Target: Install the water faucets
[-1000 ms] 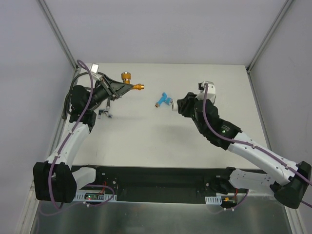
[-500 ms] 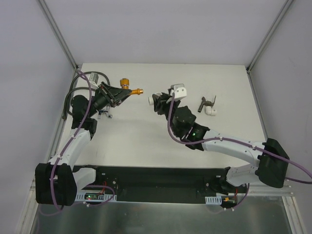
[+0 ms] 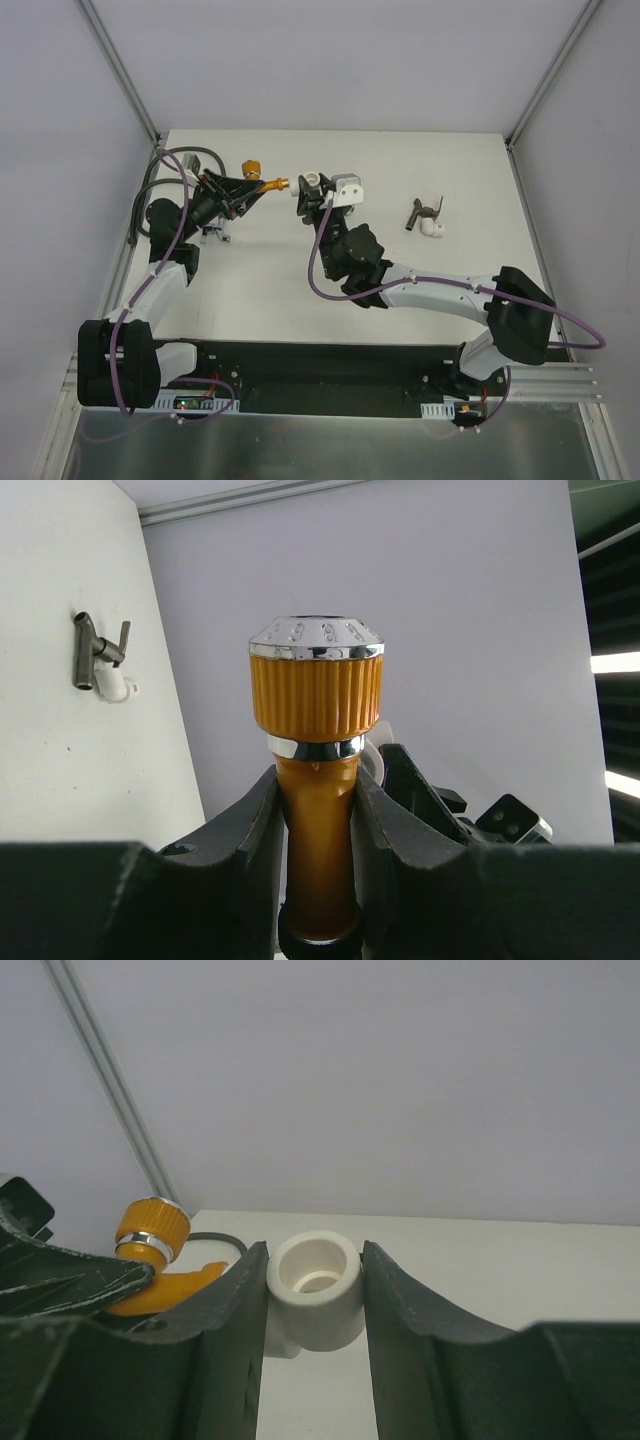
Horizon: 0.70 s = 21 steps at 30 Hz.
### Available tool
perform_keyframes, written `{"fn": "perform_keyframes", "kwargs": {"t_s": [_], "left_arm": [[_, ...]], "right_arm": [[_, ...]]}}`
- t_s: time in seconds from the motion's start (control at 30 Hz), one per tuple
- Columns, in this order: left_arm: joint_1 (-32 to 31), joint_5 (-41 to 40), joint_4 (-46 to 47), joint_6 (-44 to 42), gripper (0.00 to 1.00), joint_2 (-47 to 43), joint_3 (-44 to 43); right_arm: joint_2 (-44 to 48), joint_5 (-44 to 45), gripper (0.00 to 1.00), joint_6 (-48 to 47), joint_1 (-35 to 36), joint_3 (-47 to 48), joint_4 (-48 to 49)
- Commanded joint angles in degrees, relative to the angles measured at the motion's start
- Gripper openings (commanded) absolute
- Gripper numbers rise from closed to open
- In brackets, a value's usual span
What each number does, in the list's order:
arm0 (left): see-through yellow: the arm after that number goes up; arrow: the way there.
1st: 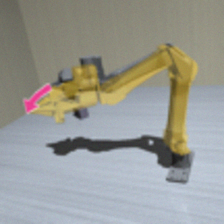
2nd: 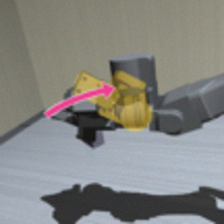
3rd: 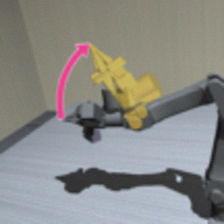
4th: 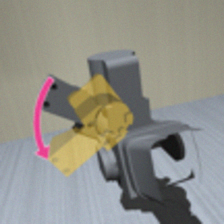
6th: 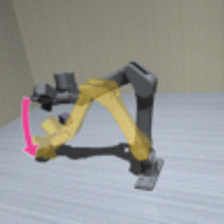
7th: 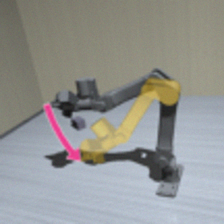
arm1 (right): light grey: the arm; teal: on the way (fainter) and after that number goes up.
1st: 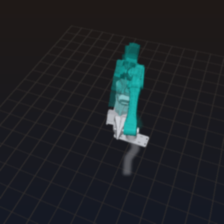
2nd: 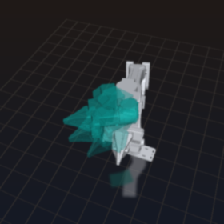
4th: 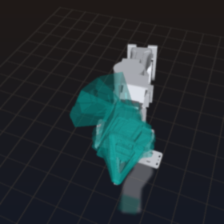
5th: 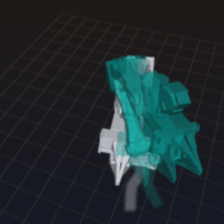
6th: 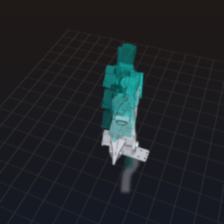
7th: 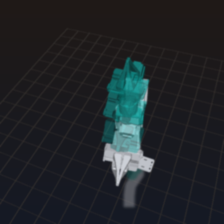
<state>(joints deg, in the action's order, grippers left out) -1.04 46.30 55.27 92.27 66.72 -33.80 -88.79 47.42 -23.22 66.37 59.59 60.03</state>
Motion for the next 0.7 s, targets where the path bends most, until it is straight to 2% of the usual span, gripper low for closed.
{"fn": "perform_keyframes", "kwargs": {"t_s": [0.0,0.67], "left_arm": [[0.7,0.7,6.0,1.5,0.0,-2.1,-0.2],[2.4,1.8,7.8,2.5,0.0,-3.0,-0.7]], "right_arm": [[-0.9,5.4,0.02,-3.2,0.1,4.0,8.9],[-3.5,1.2,0.02,-0.4,0.0,7.1,2.4]]}}
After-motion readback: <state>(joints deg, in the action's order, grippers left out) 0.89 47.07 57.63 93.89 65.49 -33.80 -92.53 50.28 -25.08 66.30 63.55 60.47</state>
